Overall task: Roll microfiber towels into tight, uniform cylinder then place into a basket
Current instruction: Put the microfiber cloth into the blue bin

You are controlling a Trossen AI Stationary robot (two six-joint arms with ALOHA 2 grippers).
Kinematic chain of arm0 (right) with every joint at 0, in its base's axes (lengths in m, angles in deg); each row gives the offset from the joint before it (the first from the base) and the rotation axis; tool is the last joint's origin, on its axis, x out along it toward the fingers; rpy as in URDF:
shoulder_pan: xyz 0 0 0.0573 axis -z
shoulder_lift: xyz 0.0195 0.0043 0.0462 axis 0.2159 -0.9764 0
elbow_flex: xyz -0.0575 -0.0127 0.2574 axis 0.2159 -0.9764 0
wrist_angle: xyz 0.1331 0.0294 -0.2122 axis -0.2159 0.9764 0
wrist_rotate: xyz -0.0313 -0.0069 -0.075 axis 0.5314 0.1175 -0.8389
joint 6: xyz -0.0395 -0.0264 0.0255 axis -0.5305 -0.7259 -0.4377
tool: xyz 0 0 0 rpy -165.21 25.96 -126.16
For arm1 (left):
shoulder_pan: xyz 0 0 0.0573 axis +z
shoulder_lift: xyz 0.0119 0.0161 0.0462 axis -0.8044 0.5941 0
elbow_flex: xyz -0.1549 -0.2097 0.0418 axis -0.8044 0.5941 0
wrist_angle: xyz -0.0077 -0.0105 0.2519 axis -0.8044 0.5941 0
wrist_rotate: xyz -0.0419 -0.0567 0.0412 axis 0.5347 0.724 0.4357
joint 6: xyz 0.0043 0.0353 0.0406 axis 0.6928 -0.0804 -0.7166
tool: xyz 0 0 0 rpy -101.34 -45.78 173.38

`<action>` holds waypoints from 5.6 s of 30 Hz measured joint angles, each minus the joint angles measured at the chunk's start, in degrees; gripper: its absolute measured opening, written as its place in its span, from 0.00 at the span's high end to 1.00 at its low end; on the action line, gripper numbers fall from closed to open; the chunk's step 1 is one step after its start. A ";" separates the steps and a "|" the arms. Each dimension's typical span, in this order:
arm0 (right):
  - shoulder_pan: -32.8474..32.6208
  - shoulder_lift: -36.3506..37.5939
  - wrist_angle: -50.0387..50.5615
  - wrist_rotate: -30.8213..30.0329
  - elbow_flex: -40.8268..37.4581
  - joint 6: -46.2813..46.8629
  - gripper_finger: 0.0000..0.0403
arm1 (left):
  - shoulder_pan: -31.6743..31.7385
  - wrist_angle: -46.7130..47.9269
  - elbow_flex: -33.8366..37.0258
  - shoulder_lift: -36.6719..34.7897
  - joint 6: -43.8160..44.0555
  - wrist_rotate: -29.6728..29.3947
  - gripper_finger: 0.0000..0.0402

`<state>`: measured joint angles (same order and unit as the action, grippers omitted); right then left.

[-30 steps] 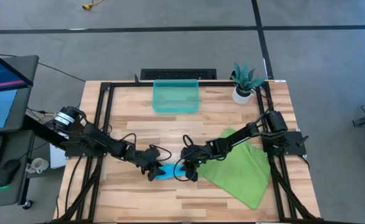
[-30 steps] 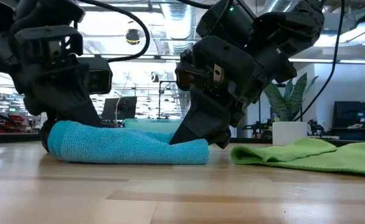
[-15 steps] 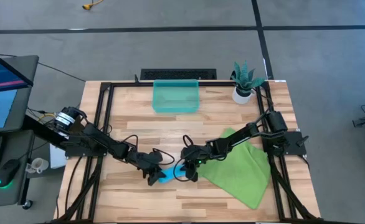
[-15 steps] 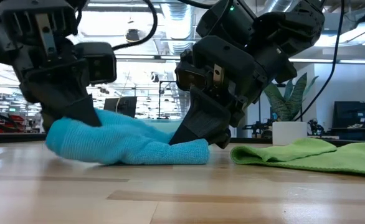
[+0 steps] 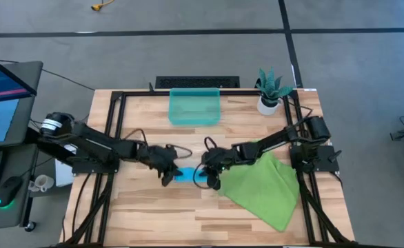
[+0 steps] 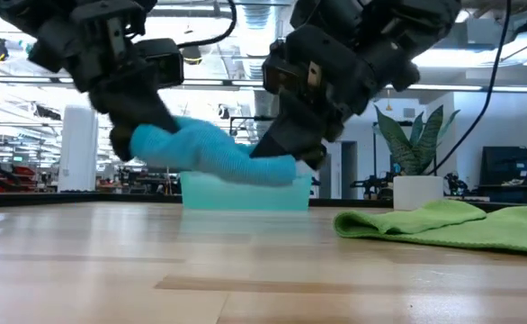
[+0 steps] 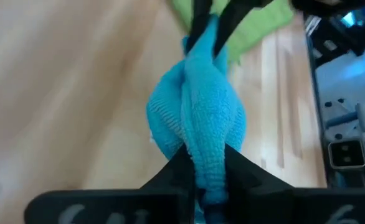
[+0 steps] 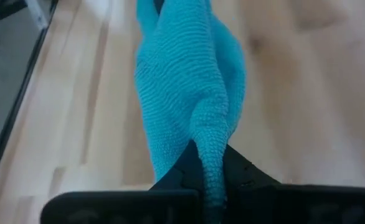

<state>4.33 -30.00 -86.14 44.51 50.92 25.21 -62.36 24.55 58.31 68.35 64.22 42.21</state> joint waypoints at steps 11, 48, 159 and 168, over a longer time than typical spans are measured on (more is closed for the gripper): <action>16.10 8.15 7.44 0.52 3.11 -5.44 0.93 | 24.95 19.63 -9.52 -7.00 -16.56 4.77 0.95; 45.01 -13.23 23.47 5.62 28.62 -36.95 0.93 | 53.97 39.00 -51.32 34.34 -52.44 1.94 0.93; 36.28 9.71 50.92 3.89 19.20 -35.26 0.50 | 45.02 62.10 -61.30 20.09 -45.60 -6.39 0.51; 31.45 17.77 32.79 3.87 2.72 -34.37 0.50 | 34.83 49.59 -42.12 8.83 -43.24 -6.59 0.51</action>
<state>35.77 -12.23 -53.34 48.38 53.64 -9.16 -27.53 74.15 16.19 77.18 20.98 35.62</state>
